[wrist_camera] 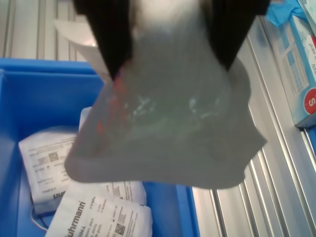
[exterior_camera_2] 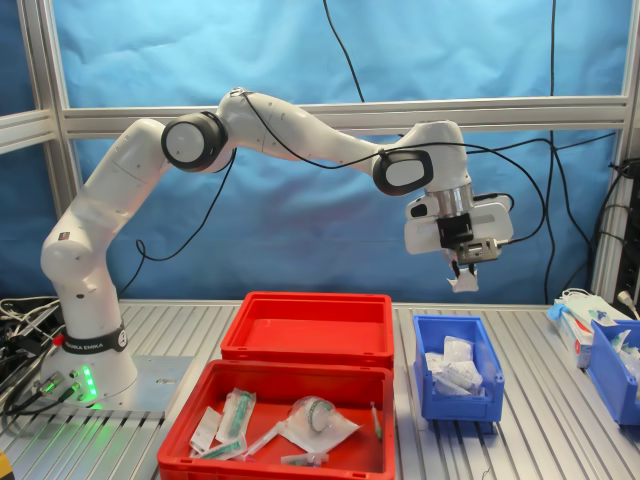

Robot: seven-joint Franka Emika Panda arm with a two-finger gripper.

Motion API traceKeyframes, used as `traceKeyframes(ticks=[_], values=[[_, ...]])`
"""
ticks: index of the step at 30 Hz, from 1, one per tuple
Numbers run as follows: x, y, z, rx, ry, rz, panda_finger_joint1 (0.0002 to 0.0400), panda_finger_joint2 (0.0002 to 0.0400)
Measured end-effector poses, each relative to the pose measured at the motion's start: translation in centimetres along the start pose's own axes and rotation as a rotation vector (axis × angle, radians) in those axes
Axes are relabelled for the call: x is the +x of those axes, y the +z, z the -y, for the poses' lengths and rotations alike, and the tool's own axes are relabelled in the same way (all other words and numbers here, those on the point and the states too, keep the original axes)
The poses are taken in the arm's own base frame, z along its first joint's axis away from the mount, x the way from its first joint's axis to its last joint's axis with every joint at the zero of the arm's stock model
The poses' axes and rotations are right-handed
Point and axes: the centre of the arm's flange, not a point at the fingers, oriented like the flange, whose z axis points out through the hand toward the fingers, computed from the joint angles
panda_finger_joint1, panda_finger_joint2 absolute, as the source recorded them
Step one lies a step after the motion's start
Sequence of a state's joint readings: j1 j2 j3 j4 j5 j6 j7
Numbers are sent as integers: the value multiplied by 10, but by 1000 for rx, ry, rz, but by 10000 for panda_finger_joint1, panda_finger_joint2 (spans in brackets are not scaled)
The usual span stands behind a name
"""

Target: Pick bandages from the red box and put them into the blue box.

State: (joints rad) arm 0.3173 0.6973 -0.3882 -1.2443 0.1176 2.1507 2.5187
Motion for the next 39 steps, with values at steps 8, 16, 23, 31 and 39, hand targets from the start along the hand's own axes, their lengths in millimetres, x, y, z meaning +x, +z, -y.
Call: traceKeyframes(ticks=[8,16,23,31,39], values=[[-2,-2,0,2,-2,4,91,91],[-4,-3,-2,4,-5,7,91,91],[-4,-3,-2,4,-5,7,91,91],[-4,-3,-2,4,-5,7,91,91],[-4,-3,-2,4,-5,7,150,150]])
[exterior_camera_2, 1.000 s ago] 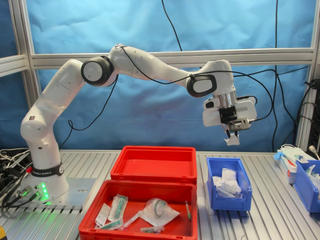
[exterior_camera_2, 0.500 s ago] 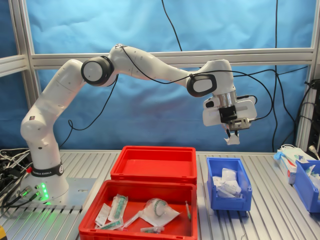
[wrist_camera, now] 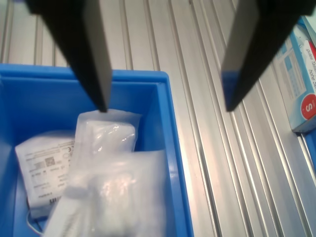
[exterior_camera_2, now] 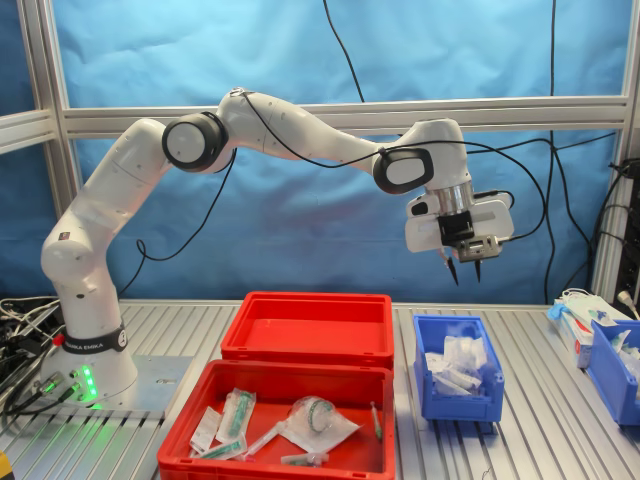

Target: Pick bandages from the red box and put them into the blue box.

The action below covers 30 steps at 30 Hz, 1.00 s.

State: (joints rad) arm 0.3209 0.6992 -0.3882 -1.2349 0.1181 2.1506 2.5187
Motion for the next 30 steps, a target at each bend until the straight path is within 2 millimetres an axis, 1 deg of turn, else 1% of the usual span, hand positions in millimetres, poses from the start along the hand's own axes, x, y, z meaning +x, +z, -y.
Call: traceKeyframes(ticks=[1,2,7,8,10,11,14,15,20,21,30], values=[[0,0,0,0,0,0,150,150],[0,0,0,0,0,0,200,200],[0,0,0,0,0,0,200,200],[0,0,0,0,0,0,250,250],[0,0,0,0,0,0,250,250],[0,0,0,0,0,0,300,300],[0,0,0,0,0,0,300,300],[0,0,0,0,0,0,350,350],[0,0,0,0,0,0,350,350],[0,0,0,0,0,0,389,389],[0,0,0,0,-1,0,398,398]])
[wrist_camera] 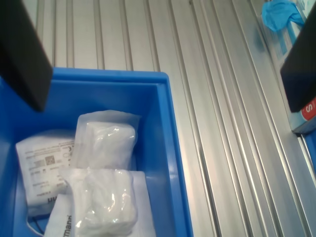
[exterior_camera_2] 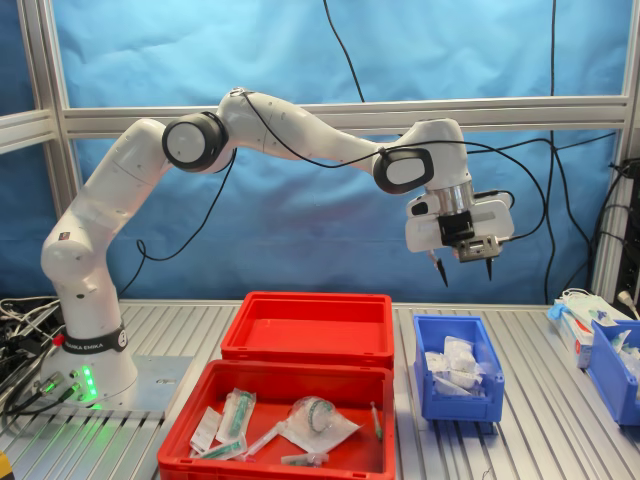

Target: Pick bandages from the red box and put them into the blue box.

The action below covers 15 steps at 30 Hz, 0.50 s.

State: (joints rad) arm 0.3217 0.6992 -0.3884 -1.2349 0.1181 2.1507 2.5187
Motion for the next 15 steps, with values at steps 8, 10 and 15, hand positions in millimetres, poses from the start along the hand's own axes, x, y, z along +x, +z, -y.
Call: traceKeyframes(ticks=[8,10,15], values=[[-6,-2,-9,1,-13,5,400,400],[-8,-3,-11,0,-17,7,400,400],[-11,-7,-16,0,-25,13,400,400]])
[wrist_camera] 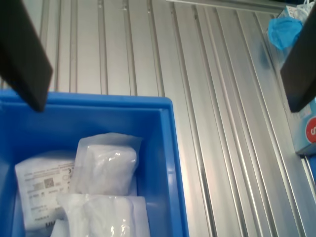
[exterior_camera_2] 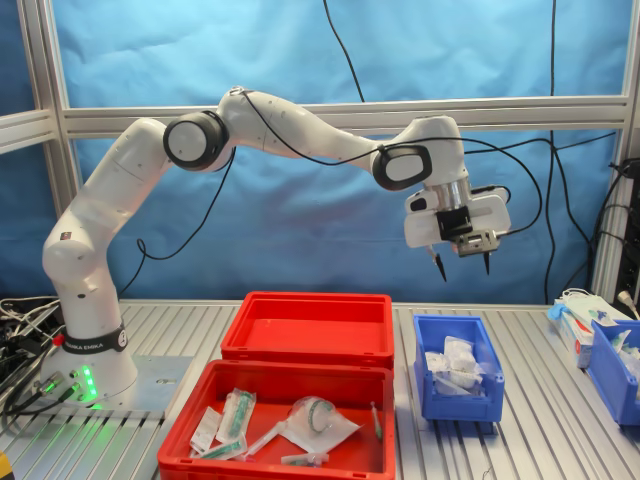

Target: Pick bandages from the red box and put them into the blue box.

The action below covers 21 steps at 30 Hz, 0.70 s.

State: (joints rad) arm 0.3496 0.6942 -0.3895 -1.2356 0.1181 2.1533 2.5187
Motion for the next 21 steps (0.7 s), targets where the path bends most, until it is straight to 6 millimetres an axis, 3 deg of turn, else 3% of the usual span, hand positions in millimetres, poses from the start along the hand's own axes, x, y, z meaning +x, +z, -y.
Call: traceKeyframes(ticks=[10,21], values=[[3,-27,-7,-21,1,31,400,400],[42,-74,-27,-57,-33,21,400,400]])
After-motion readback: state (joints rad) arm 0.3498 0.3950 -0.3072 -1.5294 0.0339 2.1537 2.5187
